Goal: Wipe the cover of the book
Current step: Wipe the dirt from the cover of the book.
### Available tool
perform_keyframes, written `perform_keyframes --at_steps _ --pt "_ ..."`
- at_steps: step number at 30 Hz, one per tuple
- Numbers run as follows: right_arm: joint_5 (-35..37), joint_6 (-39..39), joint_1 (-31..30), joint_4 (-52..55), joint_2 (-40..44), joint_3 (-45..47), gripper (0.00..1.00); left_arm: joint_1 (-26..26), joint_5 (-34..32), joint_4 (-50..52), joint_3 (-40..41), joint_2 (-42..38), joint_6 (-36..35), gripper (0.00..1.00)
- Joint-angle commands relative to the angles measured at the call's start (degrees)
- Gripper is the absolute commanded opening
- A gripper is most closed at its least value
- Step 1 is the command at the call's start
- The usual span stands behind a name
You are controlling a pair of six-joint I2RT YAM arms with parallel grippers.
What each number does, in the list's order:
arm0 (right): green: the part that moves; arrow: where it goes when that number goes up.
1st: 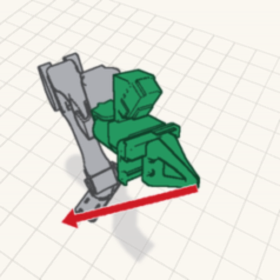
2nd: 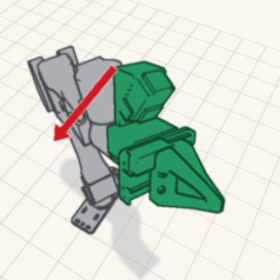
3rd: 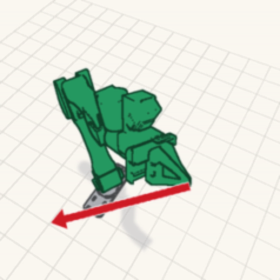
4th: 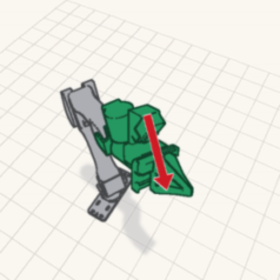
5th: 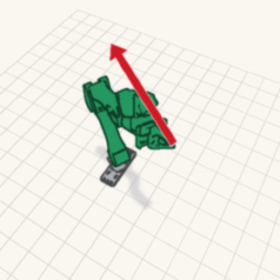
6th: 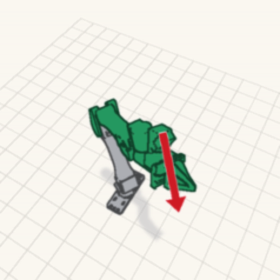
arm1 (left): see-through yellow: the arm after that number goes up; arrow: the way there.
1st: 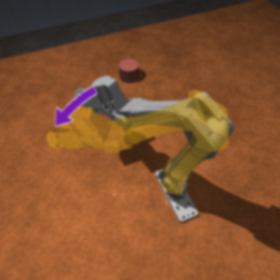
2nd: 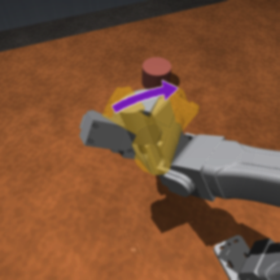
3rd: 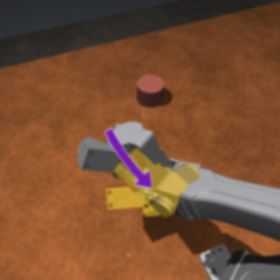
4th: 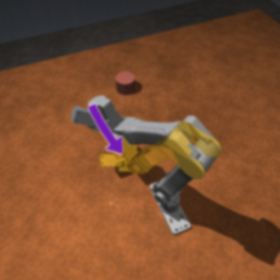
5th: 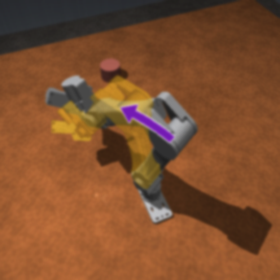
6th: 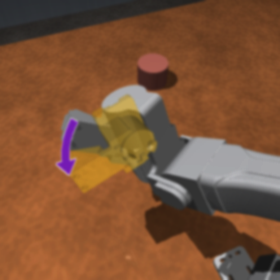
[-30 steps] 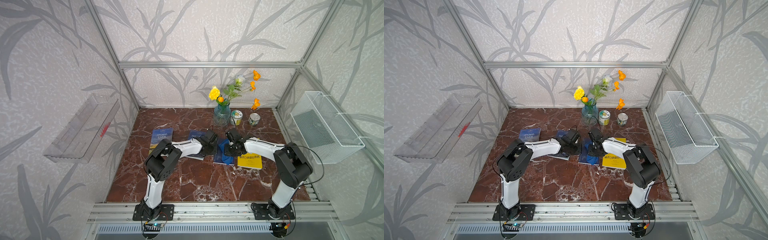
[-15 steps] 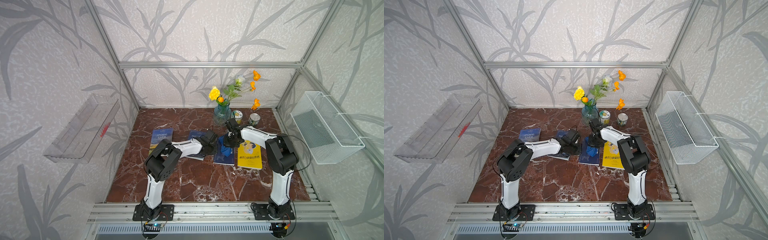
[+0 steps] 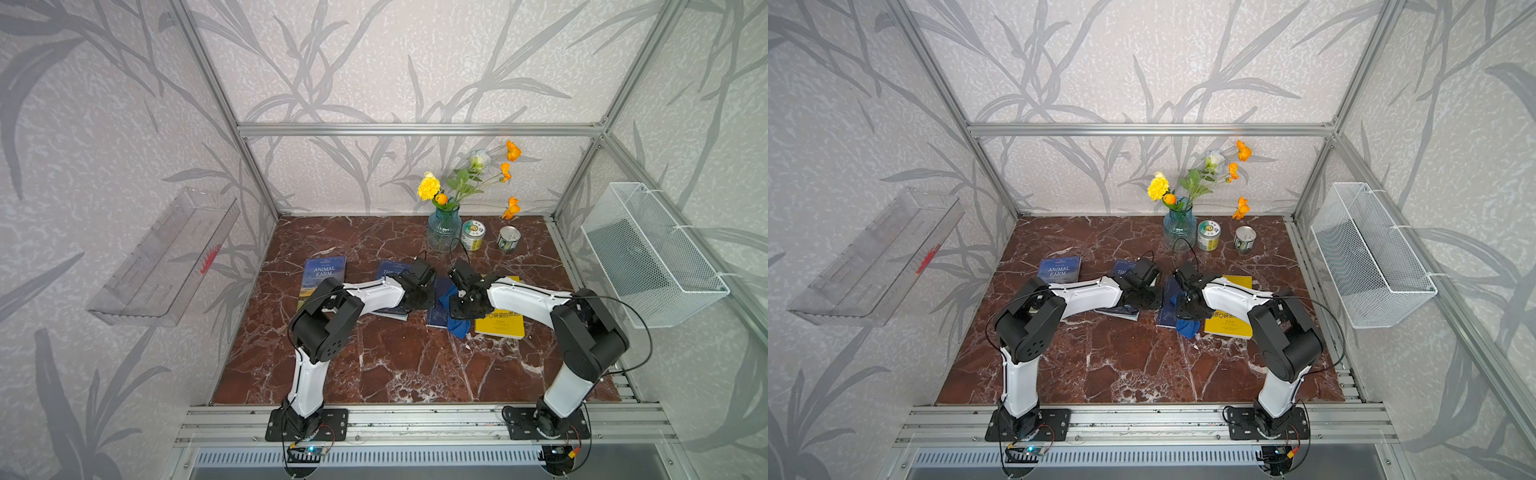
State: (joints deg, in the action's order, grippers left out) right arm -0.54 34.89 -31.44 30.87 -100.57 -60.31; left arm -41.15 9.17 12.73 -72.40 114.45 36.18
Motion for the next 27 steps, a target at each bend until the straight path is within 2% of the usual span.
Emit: perform_keyframes --at_steps 1,5,8,10,13,18,22,27 --pt "1.85 -1.22 4.74 7.21 -7.12 -0.35 0.05 0.01 -0.88 6.25 1.52 4.03 0.10 0.02" --pt "2.66 -3.31 8.16 9.26 -13.71 -9.46 0.05 0.01 -0.89 6.16 1.61 3.89 0.05 0.02" --pt "3.29 -4.13 8.24 12.10 -18.20 -15.73 0.05 0.01 -0.85 6.08 1.56 3.79 0.07 0.02" --pt "2.69 -4.18 7.61 12.48 -18.82 -16.70 0.05 -0.06 -0.84 6.07 1.56 3.85 0.04 0.02" --pt "3.86 -3.58 4.94 12.37 -16.90 -14.48 0.05 -0.07 -0.80 5.93 1.56 3.95 0.10 0.02" --pt "2.70 -0.08 -0.79 9.67 -10.18 -4.69 0.05 -0.08 -0.36 5.99 1.52 4.09 0.22 0.02" --pt "-0.47 3.58 -1.48 4.63 -6.29 2.25 0.05 -0.08 -0.48 5.83 1.66 3.93 0.27 0.02" --pt "-0.88 2.87 -0.92 4.79 -10.85 -1.26 0.05 -0.07 -0.33 5.93 1.61 3.94 0.31 0.02"
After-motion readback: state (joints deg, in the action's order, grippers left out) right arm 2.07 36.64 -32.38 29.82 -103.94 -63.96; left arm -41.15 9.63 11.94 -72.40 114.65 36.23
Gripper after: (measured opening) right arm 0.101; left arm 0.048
